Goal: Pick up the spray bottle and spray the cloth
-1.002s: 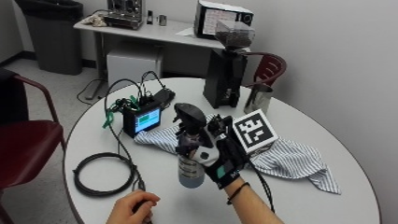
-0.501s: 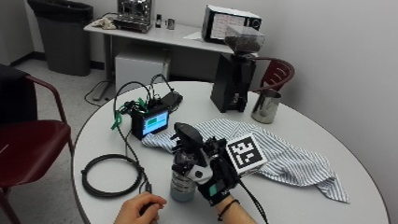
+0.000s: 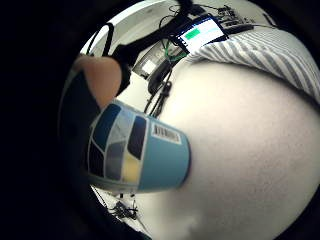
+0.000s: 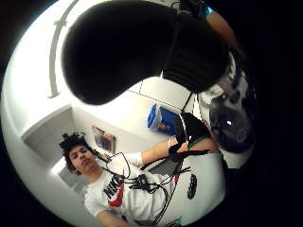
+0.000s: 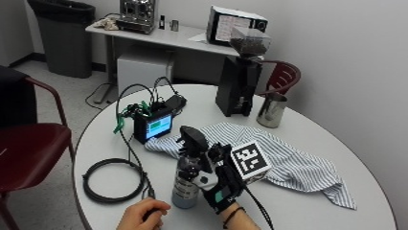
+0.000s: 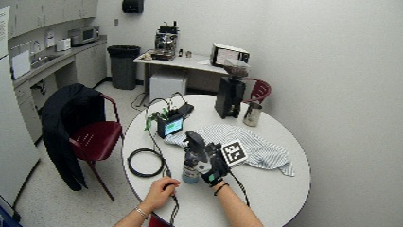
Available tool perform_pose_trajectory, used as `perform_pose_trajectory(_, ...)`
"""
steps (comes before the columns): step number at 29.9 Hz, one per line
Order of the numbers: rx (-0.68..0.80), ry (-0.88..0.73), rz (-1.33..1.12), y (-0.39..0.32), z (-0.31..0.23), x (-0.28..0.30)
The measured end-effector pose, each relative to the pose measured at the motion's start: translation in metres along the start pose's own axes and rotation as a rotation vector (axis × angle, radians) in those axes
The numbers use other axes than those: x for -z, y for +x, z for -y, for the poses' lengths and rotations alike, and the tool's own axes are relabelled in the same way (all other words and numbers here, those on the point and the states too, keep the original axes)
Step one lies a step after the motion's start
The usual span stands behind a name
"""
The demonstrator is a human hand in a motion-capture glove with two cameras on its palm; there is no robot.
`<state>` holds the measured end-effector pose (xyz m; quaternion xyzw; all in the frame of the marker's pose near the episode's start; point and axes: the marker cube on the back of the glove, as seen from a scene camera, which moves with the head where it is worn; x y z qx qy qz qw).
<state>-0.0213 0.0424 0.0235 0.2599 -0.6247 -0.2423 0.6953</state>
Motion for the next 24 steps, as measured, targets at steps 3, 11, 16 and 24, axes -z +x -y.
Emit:
perform_pose_trajectory(3, -0.019, -0.013, 0.008, 0.004, -0.006, -0.001)
perform_pose_trajectory(11, -0.081, -0.025, -0.045, 0.006, -0.030, 0.031)
perform_pose_trajectory(16, -0.113, -0.108, -0.221, -0.006, -0.062, 0.059)
perform_pose_trajectory(24, -0.153, -0.219, -0.730, -0.020, -0.115, 0.086)
